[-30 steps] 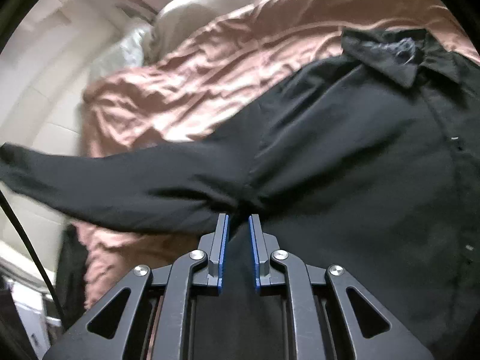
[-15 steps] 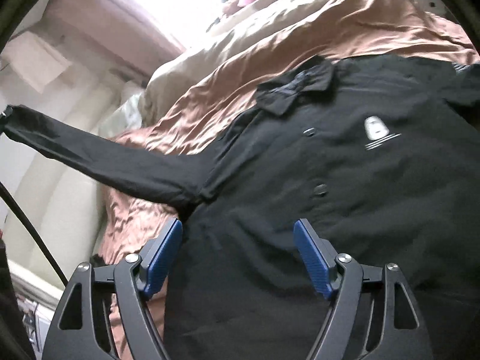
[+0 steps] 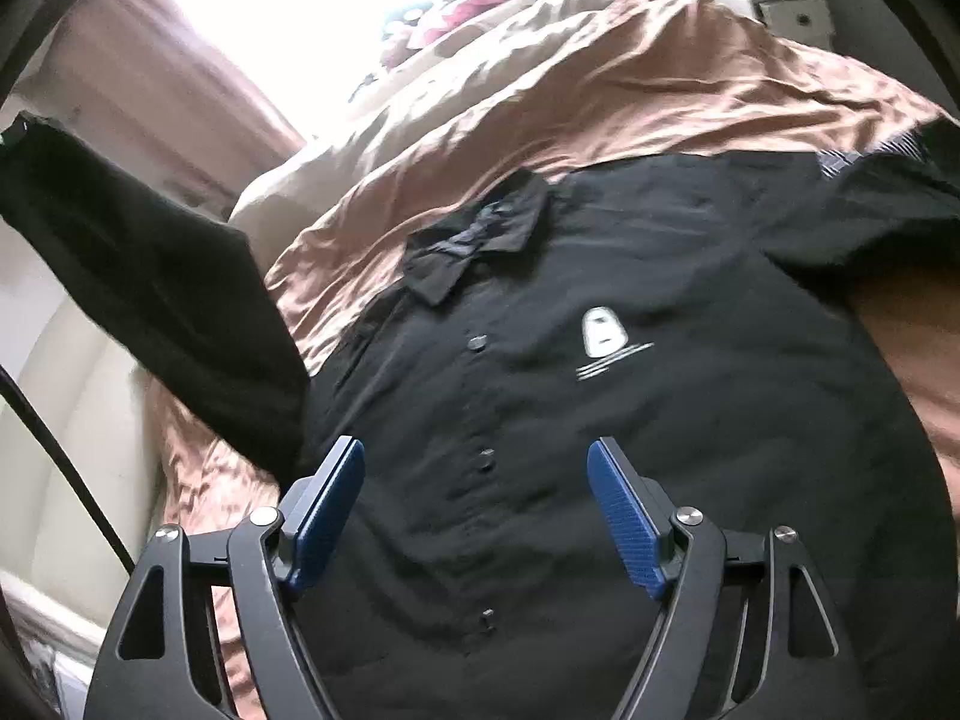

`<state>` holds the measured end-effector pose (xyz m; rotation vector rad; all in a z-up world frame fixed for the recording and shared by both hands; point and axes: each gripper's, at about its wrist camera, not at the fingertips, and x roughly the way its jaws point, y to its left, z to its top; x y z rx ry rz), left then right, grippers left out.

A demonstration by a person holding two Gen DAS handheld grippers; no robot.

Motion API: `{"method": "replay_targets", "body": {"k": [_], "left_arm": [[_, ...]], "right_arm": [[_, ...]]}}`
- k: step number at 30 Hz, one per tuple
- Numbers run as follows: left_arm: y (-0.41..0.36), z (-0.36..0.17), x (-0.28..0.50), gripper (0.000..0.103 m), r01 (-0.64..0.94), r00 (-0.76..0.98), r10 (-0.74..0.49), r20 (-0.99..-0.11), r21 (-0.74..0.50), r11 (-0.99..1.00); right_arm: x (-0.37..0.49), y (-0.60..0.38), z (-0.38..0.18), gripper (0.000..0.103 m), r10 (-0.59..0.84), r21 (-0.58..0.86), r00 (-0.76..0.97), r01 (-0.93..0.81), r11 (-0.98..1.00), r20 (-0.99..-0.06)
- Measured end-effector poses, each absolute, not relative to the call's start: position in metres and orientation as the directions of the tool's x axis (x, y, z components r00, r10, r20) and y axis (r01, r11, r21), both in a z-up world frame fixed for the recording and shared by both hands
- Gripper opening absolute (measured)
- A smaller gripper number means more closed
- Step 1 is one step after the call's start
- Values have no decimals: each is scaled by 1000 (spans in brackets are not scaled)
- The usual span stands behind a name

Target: Fold large clothes

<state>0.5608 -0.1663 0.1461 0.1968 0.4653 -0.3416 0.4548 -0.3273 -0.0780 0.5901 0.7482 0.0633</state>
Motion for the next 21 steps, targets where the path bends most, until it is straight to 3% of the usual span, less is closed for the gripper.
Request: {"method": "replay_targets", "body": {"k": [7, 8, 9, 11, 16, 21], "left_arm": [[-227, 87, 577, 25, 516, 715, -391, -579, 60, 855], [-232, 78, 577, 35, 522, 703, -384, -598, 67, 850], [-236, 65, 579, 55, 531, 681, -380, -626, 65, 845], [-233, 52, 581, 80, 543, 656, -396, -643, 38, 839], [-207, 32, 585, 82, 509, 654, -359, -666, 35, 860], [-149, 4, 583, 82, 424, 675, -248, -695, 90, 901]], "right_arm": [[458, -345, -81, 76, 253, 582, 750, 210, 786, -612], [458, -346, -82, 76, 252, 583, 749, 213, 784, -613], [457, -347, -82, 76, 251, 584, 749, 216, 783, -613], [456, -351, -83, 76, 243, 587, 752, 227, 777, -612], [453, -355, -86, 76, 222, 580, 753, 249, 775, -620], [454, -373, -102, 76, 255, 653, 746, 301, 695, -615]]}}
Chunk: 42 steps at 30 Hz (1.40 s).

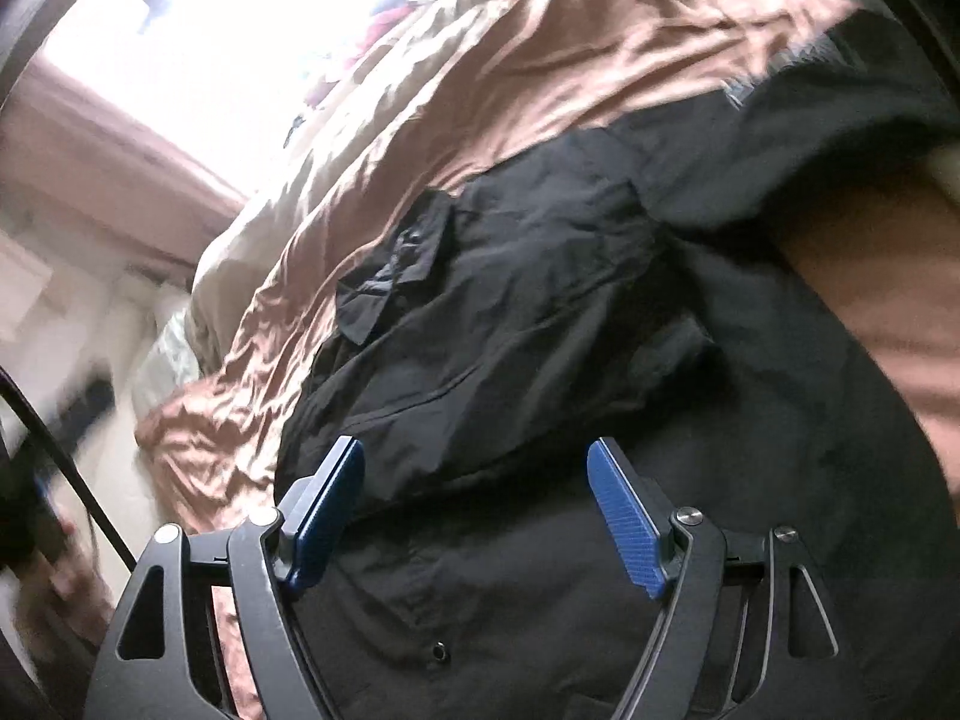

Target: Fold large clothes

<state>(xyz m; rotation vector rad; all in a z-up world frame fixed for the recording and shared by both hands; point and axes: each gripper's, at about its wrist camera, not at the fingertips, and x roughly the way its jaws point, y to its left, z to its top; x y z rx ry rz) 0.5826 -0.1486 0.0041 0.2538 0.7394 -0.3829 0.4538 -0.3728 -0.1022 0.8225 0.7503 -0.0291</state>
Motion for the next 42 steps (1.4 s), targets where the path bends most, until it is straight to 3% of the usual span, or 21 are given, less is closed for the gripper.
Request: {"method": "replay_targets", "body": {"k": [8, 17, 20, 24, 31, 42], "left_arm": [[-52, -53, 558, 82, 262, 623, -131, -771, 49, 964], [-13, -88, 511, 82, 155, 622, -135, -772, -48, 987], [-26, -106, 510, 82, 167, 599, -138, -789, -46, 985], [-58, -120, 513, 82, 232, 568, -145, -810, -11, 973], [-138, -135, 522, 82, 383, 528, -164, -833, 61, 922], [-201, -152, 540, 82, 432, 488, -169, -856, 69, 899]], "right_arm": [[440, -401, -111, 76, 201, 690, 766, 390, 610, -610], [404, -445, -89, 75, 46, 618, 795, 433, 656, -605], [379, -466, -87, 70, -55, 594, 797, 492, 636, -602], [351, -503, -99, 52, -76, 671, 820, 514, 534, -567], [317, -538, -118, 39, -183, 734, 841, 535, 420, -508], [322, -546, -147, 35, -227, 758, 836, 548, 353, -499]]}}
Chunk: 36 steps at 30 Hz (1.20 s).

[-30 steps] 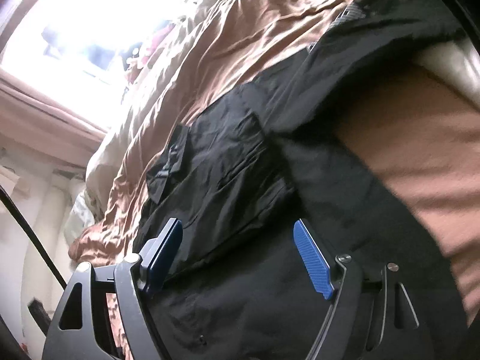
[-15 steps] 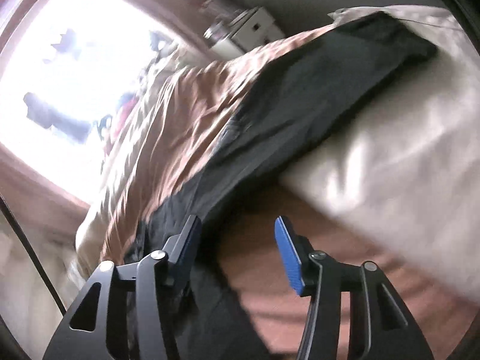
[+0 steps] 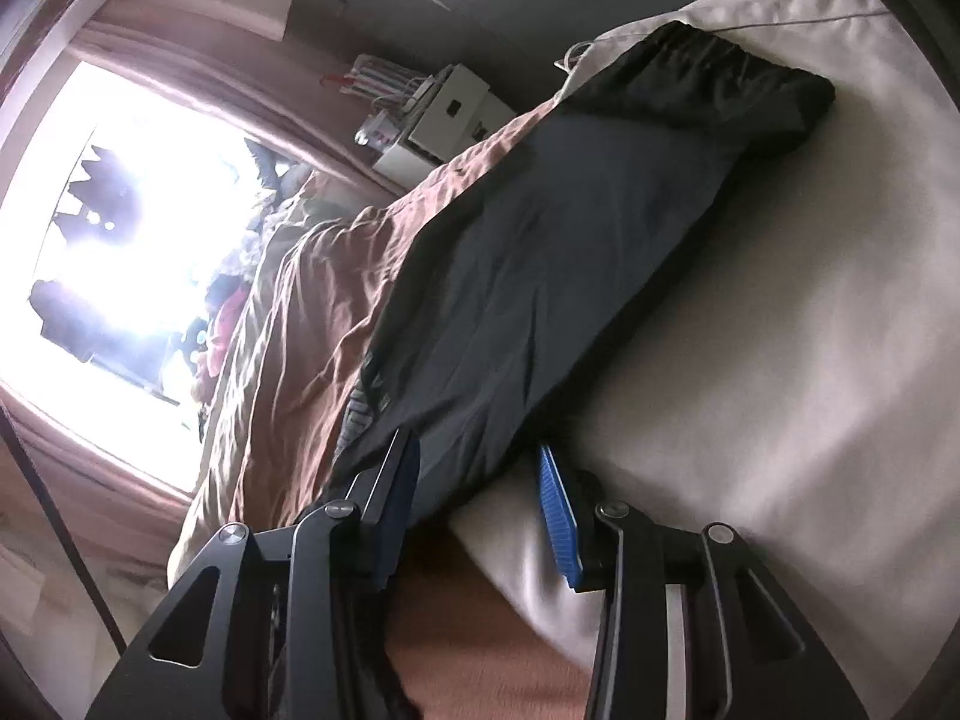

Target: Fold large clothes

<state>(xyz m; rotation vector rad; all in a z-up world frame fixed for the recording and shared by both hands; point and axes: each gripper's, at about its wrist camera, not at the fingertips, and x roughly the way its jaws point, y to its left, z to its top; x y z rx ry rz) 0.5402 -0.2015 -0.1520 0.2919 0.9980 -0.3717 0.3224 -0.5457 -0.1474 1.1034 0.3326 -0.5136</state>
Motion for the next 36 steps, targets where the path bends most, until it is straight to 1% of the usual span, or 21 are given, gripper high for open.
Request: {"method": "replay_targets", "body": {"k": [1, 2, 3, 4, 7, 9, 13, 17, 20, 26, 29, 30, 32, 34, 36], "left_arm": [[-203, -154, 542, 82, 435, 488, -160, -858, 80, 897], [-203, -155, 543, 82, 436, 488, -150, -860, 91, 896], [-203, -156, 545, 82, 434, 487, -139, -862, 102, 895], [-201, -156, 547, 82, 427, 490, -126, -863, 112, 897], [-189, -153, 550, 82, 398, 499, -115, -859, 110, 911], [-180, -151, 551, 82, 378, 500, -115, -858, 96, 921], [-161, -145, 551, 82, 335, 509, -108, -854, 81, 939], [-142, -134, 546, 82, 307, 524, -119, -844, 57, 950], [-125, -129, 538, 82, 264, 535, -142, -833, 5, 965], [-98, -133, 520, 82, 170, 552, -162, -818, -80, 982], [-92, -127, 522, 82, 156, 540, -152, -828, -79, 985], [-89, -121, 522, 82, 154, 556, -155, -817, -81, 985], [-81, -113, 519, 82, 146, 583, -178, -793, -113, 983], [-69, -111, 519, 82, 131, 580, -203, -789, -155, 979], [-58, -113, 520, 82, 111, 581, -202, -789, -169, 979]], "right_arm": [[325, -549, -147, 27, -235, 758, 833, 554, 344, -501], [328, -554, -146, 23, -242, 753, 826, 564, 339, -509], [329, -555, -146, 14, -252, 745, 816, 579, 333, -521], [330, -556, -143, 7, -259, 743, 812, 583, 328, -523], [332, -542, -127, 2, -291, 735, 821, 570, 368, -491], [332, -529, -113, 1, -301, 723, 836, 549, 421, -459], [332, -497, -81, 0, -275, 718, 877, 481, 502, -395], [331, -465, -58, 0, -209, 713, 916, 397, 578, -341], [342, -427, -40, 0, -138, 690, 940, 323, 647, -311], [360, -359, -22, 0, -14, 659, 955, 214, 721, -295], [370, -326, -19, 0, 48, 653, 954, 165, 739, -295], [374, -315, -18, 0, 66, 649, 953, 150, 745, -297], [390, -299, -17, 0, 105, 638, 947, 121, 761, -305], [392, -281, -21, 0, 143, 625, 935, 98, 775, -323], [404, -268, -27, 0, 181, 613, 919, 79, 786, -350]]}}
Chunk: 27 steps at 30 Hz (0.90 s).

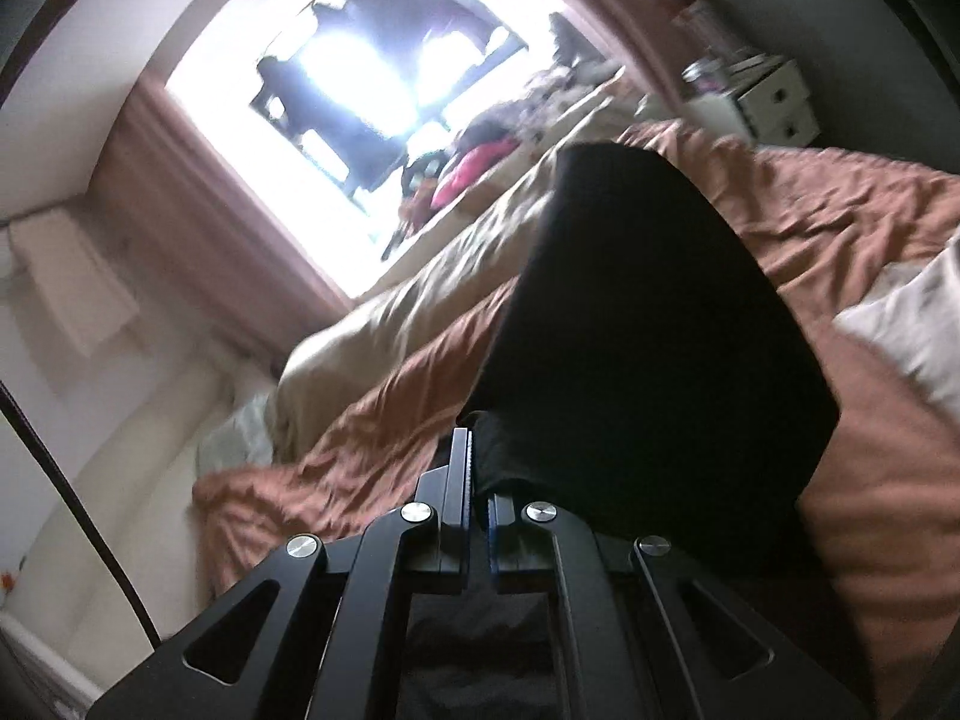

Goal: Fold large clothes
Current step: 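Open the right tool to release the folded side onto the shirt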

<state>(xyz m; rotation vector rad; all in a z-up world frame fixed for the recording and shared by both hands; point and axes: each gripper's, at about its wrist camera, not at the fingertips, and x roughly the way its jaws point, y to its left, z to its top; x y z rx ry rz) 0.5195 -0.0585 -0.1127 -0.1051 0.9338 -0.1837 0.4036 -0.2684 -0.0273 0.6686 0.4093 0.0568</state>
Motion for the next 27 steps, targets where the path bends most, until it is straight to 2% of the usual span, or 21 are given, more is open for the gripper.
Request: {"method": "replay_targets", "body": {"k": [6, 9, 12, 17, 18, 19, 20, 21, 27], "left_arm": [[-21, -120, 523, 82, 12, 576, -215, -789, -255, 967], [-12, -119, 525, 82, -3, 582, -229, -781, -283, 959], [-8, -117, 525, 82, -4, 586, -242, -773, -302, 953], [-9, -119, 526, 82, 8, 577, -261, -774, -315, 949], [-10, -119, 526, 82, 11, 577, -263, -774, -315, 949], [-11, -119, 526, 82, 15, 578, -264, -772, -313, 950], [-11, -119, 526, 82, 17, 579, -263, -772, -311, 950], [-12, -119, 525, 82, 16, 581, -261, -771, -310, 951], [-26, -119, 522, 82, 31, 588, -284, -757, -329, 944]], "right_arm": [[447, -250, -53, 0, 272, 540, 829, 42, 841, -488], [484, -241, -80, 0, 285, 496, 749, 66, 866, -598], [511, -248, -102, 1, 313, 512, 672, 115, 851, -671], [526, -266, -97, 5, 377, 587, 630, 157, 794, -678], [522, -272, -96, 12, 401, 617, 635, 154, 772, -661], [498, -278, -100, 33, 419, 642, 640, 153, 751, -644], [495, -282, -99, 46, 426, 654, 646, 154, 740, -633], [486, -290, -95, 68, 425, 664, 657, 156, 731, -623], [432, -351, -73, 70, 316, 685, 744, 252, 683, -589]]}}
